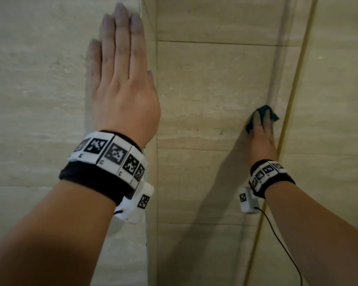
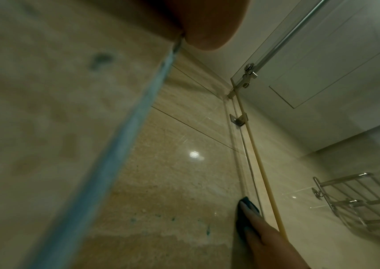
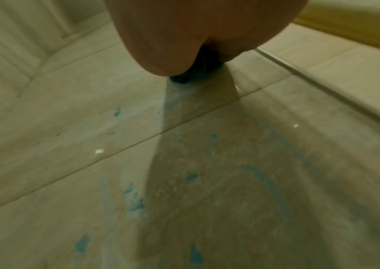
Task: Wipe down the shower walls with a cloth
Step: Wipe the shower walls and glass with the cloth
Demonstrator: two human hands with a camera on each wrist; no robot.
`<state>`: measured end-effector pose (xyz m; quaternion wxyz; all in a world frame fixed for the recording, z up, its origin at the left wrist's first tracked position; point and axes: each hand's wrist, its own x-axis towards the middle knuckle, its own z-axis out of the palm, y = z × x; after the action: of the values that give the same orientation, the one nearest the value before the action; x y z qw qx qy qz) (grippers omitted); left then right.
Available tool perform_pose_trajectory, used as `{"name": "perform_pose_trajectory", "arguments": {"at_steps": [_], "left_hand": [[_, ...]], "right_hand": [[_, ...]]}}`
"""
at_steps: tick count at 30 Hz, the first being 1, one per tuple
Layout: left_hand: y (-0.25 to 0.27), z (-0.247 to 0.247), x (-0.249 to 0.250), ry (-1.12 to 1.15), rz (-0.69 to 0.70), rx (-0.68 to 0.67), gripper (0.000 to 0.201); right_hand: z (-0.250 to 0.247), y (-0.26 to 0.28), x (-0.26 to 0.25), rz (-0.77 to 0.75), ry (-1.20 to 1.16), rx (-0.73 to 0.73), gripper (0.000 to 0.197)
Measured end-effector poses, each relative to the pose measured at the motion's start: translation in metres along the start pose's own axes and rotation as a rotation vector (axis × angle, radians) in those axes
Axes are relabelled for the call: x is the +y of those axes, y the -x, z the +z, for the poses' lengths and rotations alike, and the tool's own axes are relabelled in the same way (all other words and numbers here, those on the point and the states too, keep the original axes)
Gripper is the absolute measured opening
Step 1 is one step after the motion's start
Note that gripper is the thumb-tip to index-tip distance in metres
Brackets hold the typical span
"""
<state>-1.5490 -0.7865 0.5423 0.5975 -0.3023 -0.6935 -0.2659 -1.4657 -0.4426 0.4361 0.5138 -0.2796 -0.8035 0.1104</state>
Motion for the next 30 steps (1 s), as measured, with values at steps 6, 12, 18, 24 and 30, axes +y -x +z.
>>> {"name": "perform_pose_trajectory", "arguments": {"at_steps": [6,12,18,24,30], "left_hand": [[0.001,0.002,0.002,-0.023,-0.015,0.016,0.067],[0.002,0.005,0.003,-0.052,-0.027,0.036,0.067],[0.002,0.006,0.001,-0.067,-0.01,0.029,0.065],[0.003,0.003,-0.001,-0.066,0.002,0.017,0.064],[0.004,0.001,-0.001,-0.06,-0.002,0.002,0.063]], "right_hand": [[0.021,0.02,-0.002,0.134,-0.104,0.133,0.062],[0.061,0.044,-0.064,-0.022,-0.016,0.058,0.08],[0.116,0.055,-0.138,-0.45,0.062,-0.053,0.079],[0.121,0.058,-0.133,-0.707,0.186,-0.157,0.073],[0.064,0.048,-0.042,-0.432,0.216,-0.122,0.075]]}}
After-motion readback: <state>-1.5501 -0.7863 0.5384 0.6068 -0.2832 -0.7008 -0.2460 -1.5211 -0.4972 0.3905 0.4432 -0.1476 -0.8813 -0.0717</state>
